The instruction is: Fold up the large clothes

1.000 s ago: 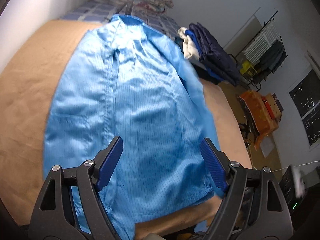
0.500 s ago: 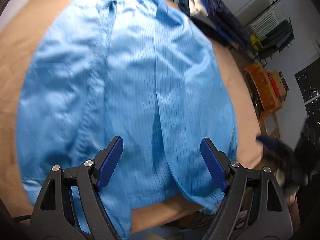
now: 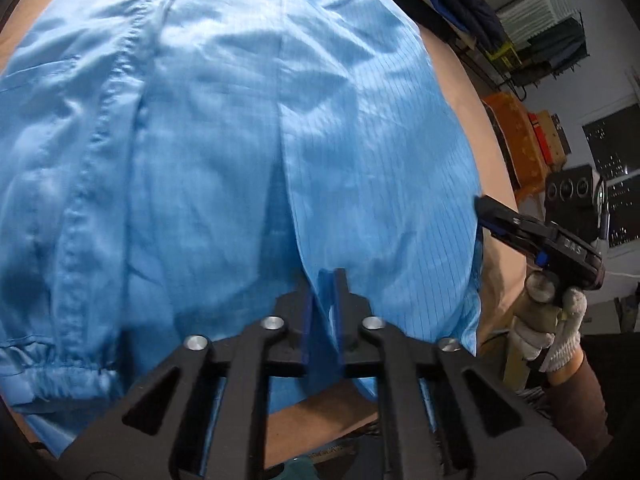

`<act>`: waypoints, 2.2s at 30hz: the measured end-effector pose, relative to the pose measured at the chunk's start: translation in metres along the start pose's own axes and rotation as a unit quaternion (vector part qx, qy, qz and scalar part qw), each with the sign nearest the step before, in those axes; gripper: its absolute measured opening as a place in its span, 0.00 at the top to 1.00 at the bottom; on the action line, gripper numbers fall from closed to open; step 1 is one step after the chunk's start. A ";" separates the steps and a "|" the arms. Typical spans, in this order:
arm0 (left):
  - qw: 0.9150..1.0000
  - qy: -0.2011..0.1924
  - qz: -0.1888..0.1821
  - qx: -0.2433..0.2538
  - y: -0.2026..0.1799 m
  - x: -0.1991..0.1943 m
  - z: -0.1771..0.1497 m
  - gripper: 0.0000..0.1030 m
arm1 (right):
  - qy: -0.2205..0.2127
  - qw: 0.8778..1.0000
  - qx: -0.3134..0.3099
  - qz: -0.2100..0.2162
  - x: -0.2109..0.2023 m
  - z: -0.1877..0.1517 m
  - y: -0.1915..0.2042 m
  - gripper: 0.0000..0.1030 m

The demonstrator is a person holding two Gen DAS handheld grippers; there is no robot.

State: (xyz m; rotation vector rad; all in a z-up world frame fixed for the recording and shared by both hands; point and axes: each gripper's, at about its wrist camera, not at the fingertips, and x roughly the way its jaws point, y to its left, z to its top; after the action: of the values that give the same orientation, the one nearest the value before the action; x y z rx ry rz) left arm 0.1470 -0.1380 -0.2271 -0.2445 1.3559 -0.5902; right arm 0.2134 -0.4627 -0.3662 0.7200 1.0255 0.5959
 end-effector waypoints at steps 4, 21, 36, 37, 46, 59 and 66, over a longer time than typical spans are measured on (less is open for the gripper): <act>1.000 0.007 -0.010 0.013 -0.012 0.002 -0.008 0.98 | -0.003 0.999 -0.026 -0.025 -0.001 0.000 0.012 1.00; 0.994 0.031 -0.024 0.106 -0.067 0.009 -0.040 0.99 | -0.045 0.998 0.019 -0.043 -0.045 0.030 -0.020 0.50; 0.988 0.016 -0.029 0.148 -0.080 -0.016 -0.052 0.99 | -0.019 0.998 0.004 -0.066 -0.030 0.030 -0.025 0.55; 0.988 0.009 -0.030 0.149 -0.082 -0.021 -0.053 0.99 | -0.032 0.998 0.020 -0.053 -0.035 0.030 -0.032 0.55; 0.989 -0.012 -0.037 0.143 -0.079 -0.044 -0.039 0.99 | -0.018 0.998 0.068 0.003 -0.007 0.024 -0.048 0.70; 0.990 -0.057 -0.005 0.130 -0.081 -0.052 -0.025 0.99 | -0.006 0.994 0.028 -0.105 -0.003 0.025 -0.015 1.00; 0.985 -0.069 -0.006 0.161 -0.107 -0.029 -0.010 0.90 | -0.011 0.995 0.032 -0.097 -0.001 0.029 -0.009 1.00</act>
State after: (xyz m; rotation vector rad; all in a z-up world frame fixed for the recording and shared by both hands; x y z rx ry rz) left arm 0.1073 -0.2105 -0.1520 -0.0297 1.1073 -0.7787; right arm 0.2405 -0.4763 -0.3625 0.6713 1.0840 0.3877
